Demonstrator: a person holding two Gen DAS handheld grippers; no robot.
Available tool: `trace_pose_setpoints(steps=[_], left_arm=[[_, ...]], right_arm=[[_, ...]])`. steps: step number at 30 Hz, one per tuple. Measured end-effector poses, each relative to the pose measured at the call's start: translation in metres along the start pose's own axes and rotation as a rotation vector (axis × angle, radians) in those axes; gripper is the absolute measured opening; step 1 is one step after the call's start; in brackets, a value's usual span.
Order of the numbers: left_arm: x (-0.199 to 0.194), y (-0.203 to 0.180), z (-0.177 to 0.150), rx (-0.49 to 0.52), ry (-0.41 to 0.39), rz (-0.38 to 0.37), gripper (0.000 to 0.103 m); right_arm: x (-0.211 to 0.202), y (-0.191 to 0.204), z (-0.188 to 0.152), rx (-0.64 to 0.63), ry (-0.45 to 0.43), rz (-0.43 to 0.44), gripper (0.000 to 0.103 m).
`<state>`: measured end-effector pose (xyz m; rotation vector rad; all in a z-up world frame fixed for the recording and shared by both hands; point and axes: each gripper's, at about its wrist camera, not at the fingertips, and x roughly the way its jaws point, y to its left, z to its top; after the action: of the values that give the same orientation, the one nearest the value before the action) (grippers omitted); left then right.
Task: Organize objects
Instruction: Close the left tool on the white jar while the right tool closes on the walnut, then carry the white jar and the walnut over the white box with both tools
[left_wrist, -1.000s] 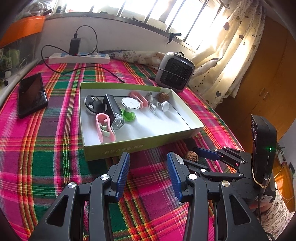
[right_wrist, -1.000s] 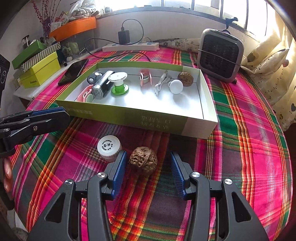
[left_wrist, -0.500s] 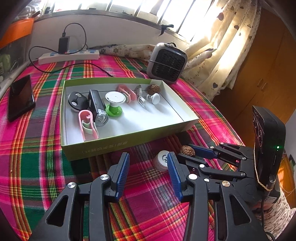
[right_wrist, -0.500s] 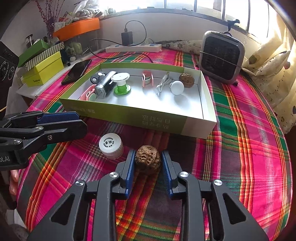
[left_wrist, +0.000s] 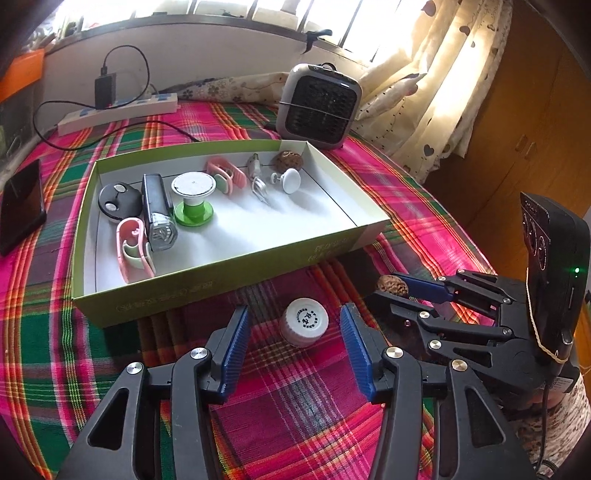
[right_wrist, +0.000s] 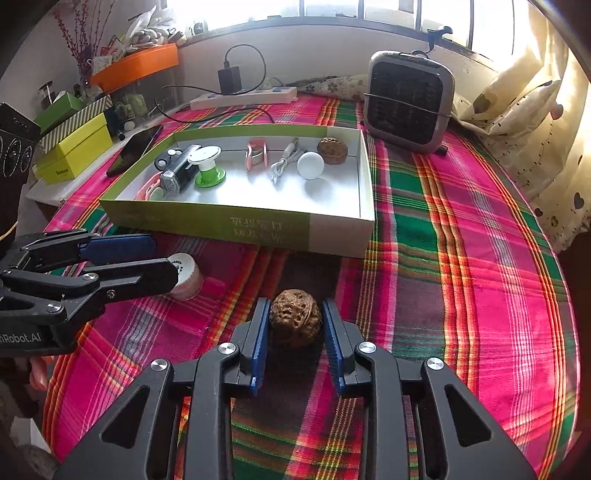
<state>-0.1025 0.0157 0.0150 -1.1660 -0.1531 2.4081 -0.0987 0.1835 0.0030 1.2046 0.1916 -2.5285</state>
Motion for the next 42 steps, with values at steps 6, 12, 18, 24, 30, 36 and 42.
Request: trace_pose_setpoints(steps=[6, 12, 18, 24, 30, 36, 42], left_arm=[[0.009, -0.007, 0.000, 0.009, 0.017, 0.028, 0.049], [0.014, -0.011, -0.001, 0.015, 0.024, 0.057, 0.049], [0.016, -0.012, 0.000, 0.021, 0.023, 0.075, 0.049], [0.017, -0.018, -0.002, 0.049, 0.023, 0.114, 0.048], [0.018, -0.016, -0.001, 0.049, 0.020, 0.138, 0.041], [0.018, -0.014, 0.000, 0.045, 0.018, 0.149, 0.032], [0.019, -0.013, -0.001, 0.035, 0.015, 0.147, 0.026]], right_arm=[[-0.001, -0.007, -0.002, 0.003, -0.001, -0.004, 0.029], [-0.002, -0.011, -0.002, 0.010, -0.002, 0.001, 0.029], [-0.002, -0.014, -0.002, 0.012, -0.002, 0.002, 0.029], [-0.003, -0.015, -0.002, 0.011, -0.006, 0.006, 0.029], [-0.003, -0.014, -0.002, 0.010, -0.004, 0.009, 0.029], [-0.003, -0.013, -0.003, 0.007, -0.003, 0.008, 0.029], [-0.002, -0.013, -0.003, 0.007, -0.002, 0.007, 0.029]])
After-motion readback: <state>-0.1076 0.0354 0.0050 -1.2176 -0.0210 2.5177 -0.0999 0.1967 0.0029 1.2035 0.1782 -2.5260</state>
